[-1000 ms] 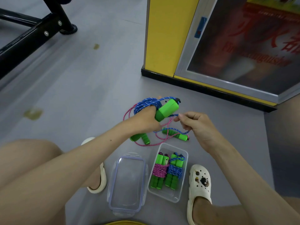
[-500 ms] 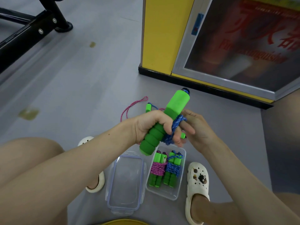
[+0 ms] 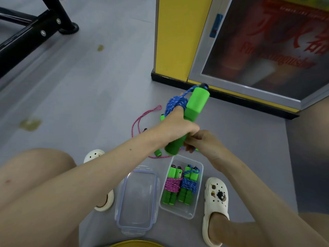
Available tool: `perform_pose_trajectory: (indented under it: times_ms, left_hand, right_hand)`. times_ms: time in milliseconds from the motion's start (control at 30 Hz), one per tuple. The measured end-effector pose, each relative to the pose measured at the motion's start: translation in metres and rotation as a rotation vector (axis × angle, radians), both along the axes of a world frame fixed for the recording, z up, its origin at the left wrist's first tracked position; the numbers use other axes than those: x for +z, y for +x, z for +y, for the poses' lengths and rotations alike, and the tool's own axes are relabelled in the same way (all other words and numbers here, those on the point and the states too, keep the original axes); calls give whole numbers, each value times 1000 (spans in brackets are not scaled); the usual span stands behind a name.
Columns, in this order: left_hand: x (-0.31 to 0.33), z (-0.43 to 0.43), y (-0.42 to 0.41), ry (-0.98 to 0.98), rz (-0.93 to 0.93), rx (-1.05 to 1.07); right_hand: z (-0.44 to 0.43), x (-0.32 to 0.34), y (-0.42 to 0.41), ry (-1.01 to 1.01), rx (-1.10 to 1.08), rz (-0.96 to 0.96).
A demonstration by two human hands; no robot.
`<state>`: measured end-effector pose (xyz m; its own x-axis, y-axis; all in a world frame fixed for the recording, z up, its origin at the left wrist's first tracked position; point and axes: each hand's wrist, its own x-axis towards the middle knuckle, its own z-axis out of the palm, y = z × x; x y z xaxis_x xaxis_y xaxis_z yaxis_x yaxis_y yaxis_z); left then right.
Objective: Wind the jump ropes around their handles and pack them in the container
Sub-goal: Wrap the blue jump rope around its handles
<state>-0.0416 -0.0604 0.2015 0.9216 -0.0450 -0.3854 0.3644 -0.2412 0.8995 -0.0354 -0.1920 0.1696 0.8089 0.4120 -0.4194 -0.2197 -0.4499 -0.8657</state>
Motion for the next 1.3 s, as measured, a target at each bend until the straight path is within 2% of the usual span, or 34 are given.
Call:
perform_pose_trajectory:
  times_ms: [67,133,200,267,400,533,700,800,933,1067,1167,1233,1300]
  left_hand:
    - [-5,5,1,383,-203,-123]
    - [-15,13,2,603,-337,-239]
    - [-20,22,2,760,-350,-291]
    - [-23,28,0,812,-258,-306]
    - [-14,37,2,601,168,-230]
    - [-4,36,-4,93,382,-277]
    - [2,37,-11,-455,326,-547]
    - [2,31,-10,-745,316,-504]
    - [1,22,-3,-993,219,-351]
    - [3,15,-2,-1103,165,-44]
    - [2,13,0,-1084,159,173]
    - [2,14,1,-927,144,276]
    - [4,18,1,-567,136,247]
  right_hand:
    - [-2,3,4,-23,-48,-53]
    - [-6,7,7,-11,-110,-78]
    - [-9,9,8,15,-138,-73]
    - [-12,12,7,36,-149,-65]
    - [-15,12,8,126,-233,-68]
    - [-13,14,12,216,-340,-93]
    - [-6,12,13,259,-387,-81]
    - [0,13,9,327,-361,-1]
    - [8,8,4,388,-252,91]
    - [17,-1,5,181,-217,37]
    - [19,-4,4,85,-149,31]
    - [19,-5,1,34,-72,22]
    - [18,-5,-1,12,-14,25]
